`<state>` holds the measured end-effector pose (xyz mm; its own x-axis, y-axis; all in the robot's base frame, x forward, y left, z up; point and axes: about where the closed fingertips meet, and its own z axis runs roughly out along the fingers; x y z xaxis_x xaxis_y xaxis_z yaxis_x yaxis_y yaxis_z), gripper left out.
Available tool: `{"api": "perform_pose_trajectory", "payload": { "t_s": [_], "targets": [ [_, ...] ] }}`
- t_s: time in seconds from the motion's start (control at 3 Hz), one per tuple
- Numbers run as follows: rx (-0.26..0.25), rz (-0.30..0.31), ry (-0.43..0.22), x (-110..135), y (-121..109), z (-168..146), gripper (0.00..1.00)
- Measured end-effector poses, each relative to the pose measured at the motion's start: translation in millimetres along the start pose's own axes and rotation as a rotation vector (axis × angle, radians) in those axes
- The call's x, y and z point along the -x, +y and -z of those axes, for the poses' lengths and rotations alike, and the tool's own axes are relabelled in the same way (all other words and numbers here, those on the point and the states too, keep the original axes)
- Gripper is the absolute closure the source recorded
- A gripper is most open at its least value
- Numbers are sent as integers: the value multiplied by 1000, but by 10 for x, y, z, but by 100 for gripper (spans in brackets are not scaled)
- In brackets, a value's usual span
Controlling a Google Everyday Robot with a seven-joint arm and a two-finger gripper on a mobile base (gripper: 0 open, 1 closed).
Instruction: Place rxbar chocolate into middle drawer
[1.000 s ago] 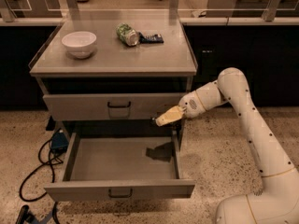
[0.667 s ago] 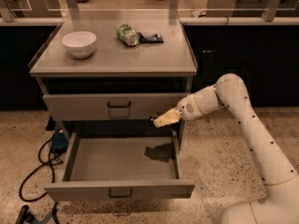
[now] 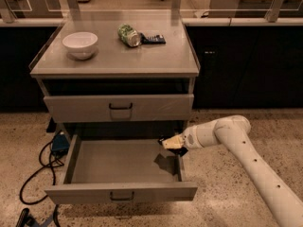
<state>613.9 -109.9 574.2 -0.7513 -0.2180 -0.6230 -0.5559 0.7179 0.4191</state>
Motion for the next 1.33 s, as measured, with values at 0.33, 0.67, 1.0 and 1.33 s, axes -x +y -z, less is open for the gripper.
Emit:
{"api": "perform_pose_trajectory", "payload": {
  "t_s": [0.33,0.67,1.0,1.33],
  "targets": [
    [0,0,0,2,1,0,100],
    [-52,13,3,63,-48,-178,100],
    [-88,21,-56,87,-221,-648,100],
    [-86,21,-50,76,-213,-648,100]
  ]
}}
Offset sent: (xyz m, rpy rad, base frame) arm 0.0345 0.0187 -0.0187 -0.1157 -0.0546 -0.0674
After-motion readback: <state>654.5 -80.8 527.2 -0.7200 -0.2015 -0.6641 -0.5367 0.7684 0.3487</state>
